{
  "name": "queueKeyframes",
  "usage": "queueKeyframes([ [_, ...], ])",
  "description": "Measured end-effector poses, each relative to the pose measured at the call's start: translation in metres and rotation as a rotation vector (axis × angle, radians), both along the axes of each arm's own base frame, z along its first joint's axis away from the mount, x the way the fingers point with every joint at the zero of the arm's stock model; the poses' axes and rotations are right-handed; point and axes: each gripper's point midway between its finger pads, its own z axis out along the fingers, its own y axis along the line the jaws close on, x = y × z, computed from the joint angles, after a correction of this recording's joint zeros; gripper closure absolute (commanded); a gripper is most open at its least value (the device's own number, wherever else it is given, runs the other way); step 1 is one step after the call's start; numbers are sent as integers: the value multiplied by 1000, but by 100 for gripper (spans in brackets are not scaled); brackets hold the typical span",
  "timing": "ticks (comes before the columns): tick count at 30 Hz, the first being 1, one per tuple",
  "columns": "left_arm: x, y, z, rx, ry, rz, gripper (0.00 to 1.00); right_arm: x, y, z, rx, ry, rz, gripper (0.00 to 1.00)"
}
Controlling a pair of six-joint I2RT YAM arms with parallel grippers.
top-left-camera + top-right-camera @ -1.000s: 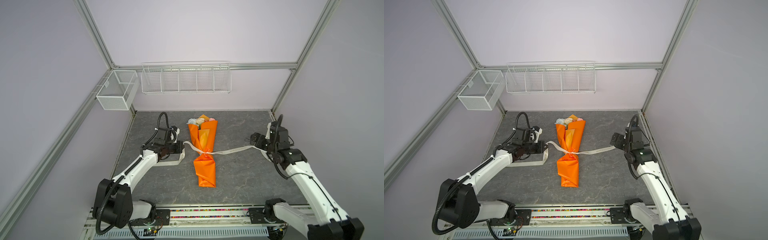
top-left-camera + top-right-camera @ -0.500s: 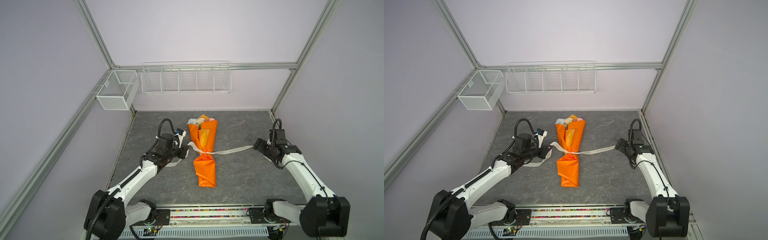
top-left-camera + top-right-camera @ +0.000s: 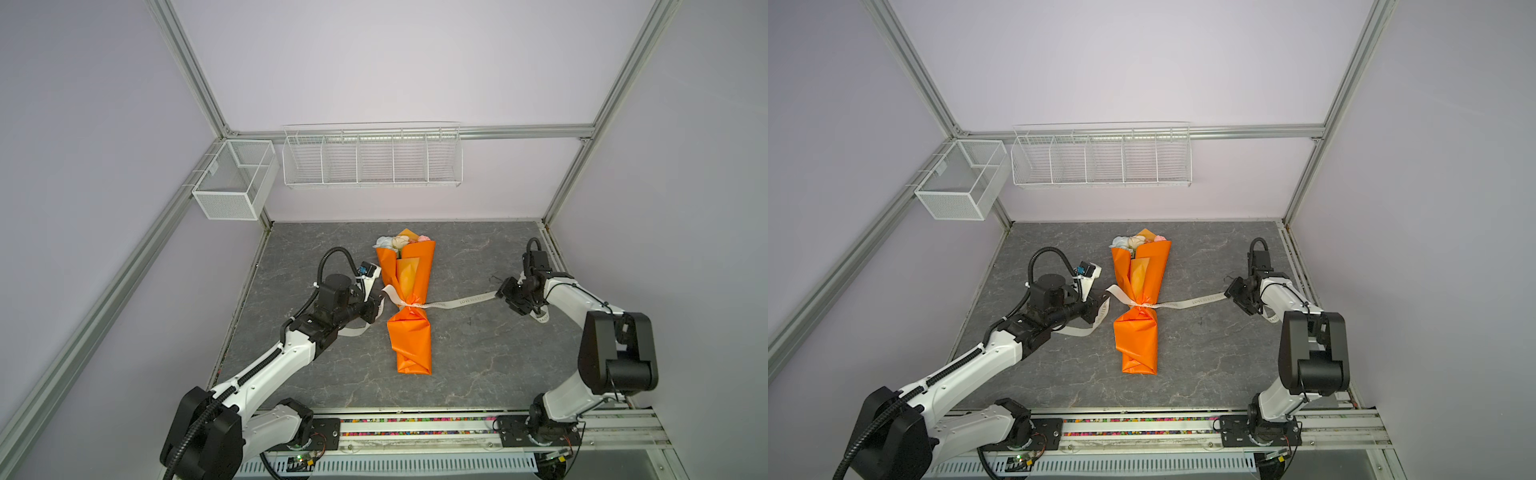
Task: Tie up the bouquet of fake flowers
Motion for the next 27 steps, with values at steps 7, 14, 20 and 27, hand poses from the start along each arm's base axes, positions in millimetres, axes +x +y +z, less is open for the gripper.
queueKeyframes([
  [7, 3, -2, -9, 17, 8, -9, 100, 26, -4, -16, 13, 15, -21, 50],
  [14, 2, -9, -4, -8, -9, -38, 100, 38, -6, -29, 18, 38, -31, 59],
  [20, 3, -15, -9, -15, 6, -63, 100, 49, -6, -34, 19, 32, -21, 86],
  [27, 2, -25, -9, -21, 8, -91, 100, 57, -3, -27, -9, 5, 34, 93],
])
